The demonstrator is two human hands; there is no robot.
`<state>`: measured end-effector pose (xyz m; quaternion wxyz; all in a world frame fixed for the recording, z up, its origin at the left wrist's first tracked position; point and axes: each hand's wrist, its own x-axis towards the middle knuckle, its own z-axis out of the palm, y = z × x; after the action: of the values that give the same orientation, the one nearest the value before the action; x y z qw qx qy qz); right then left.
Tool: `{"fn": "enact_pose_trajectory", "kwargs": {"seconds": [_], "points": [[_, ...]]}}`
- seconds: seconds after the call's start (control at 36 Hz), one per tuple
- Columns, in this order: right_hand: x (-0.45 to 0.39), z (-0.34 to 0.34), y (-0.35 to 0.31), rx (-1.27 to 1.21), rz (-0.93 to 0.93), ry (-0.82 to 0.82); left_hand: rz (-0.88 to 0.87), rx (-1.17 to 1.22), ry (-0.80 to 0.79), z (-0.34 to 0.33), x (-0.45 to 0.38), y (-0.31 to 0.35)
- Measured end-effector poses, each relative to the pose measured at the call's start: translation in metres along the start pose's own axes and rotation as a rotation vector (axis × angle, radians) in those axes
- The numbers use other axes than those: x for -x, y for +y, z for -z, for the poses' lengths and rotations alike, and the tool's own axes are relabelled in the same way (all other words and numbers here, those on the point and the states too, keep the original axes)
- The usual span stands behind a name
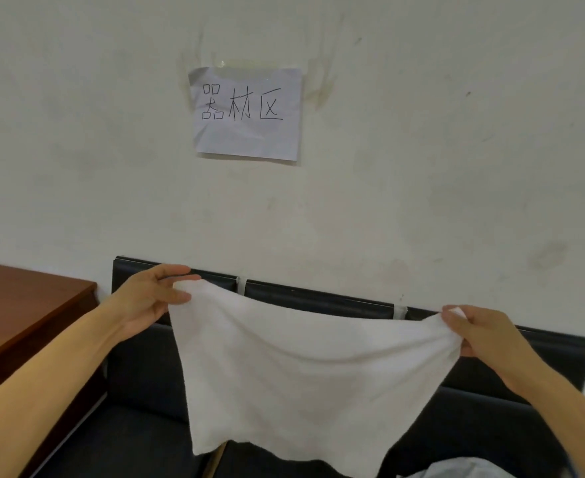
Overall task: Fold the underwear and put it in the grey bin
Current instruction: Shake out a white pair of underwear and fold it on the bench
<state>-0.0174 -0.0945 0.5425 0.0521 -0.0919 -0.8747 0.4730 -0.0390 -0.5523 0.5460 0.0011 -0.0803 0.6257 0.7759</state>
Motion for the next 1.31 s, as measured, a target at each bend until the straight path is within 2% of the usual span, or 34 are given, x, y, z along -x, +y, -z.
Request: {"fn": "enact_pose_trajectory", "kwargs": {"seconds": [0.14,0.33,0.5,0.64,0.72,0.83,0.89,0.97,1.08,1.22,1.31], "points": [[0.001,-0.009,0.005,0.106,-0.090,-0.012,0.028,-0.122,-0.010,0.009,-0.008,0.005],[-0.002,-0.026,-0.016,-0.195,-0.084,0.037,0.013,-0.102,-0.021,0.027,-0.029,0.017],[-0.001,-0.044,-0.040,-0.297,-0.030,0.080,0.025,-0.040,-0.122,0.052,-0.052,0.021],[-0.004,-0.049,-0.050,-0.338,0.030,0.110,0.065,-0.274,-0.185,0.061,-0.066,0.020],[-0.004,-0.049,-0.052,-0.396,0.069,0.136,0.019,-0.541,-0.178,0.064,-0.072,0.020],[-0.007,-0.045,-0.052,-0.521,0.062,0.183,-0.031,-0.922,-0.092,0.070,-0.090,0.014],[-0.008,-0.044,-0.053,-0.552,0.068,0.189,-0.044,-0.993,-0.028,0.067,-0.098,0.013],[-0.009,-0.043,-0.051,-0.525,0.081,0.226,-0.025,-0.840,-0.006,0.063,-0.103,0.011],[-0.013,-0.039,-0.051,-0.581,0.056,0.224,0.025,-0.676,-0.122,0.055,-0.107,0.010],[-0.013,-0.033,-0.046,-0.497,0.056,0.195,0.047,-0.272,-0.226,0.039,-0.112,0.017],[-0.010,-0.029,-0.051,-0.498,0.078,0.178,0.039,-0.221,-0.283,0.033,-0.115,0.023]]}}
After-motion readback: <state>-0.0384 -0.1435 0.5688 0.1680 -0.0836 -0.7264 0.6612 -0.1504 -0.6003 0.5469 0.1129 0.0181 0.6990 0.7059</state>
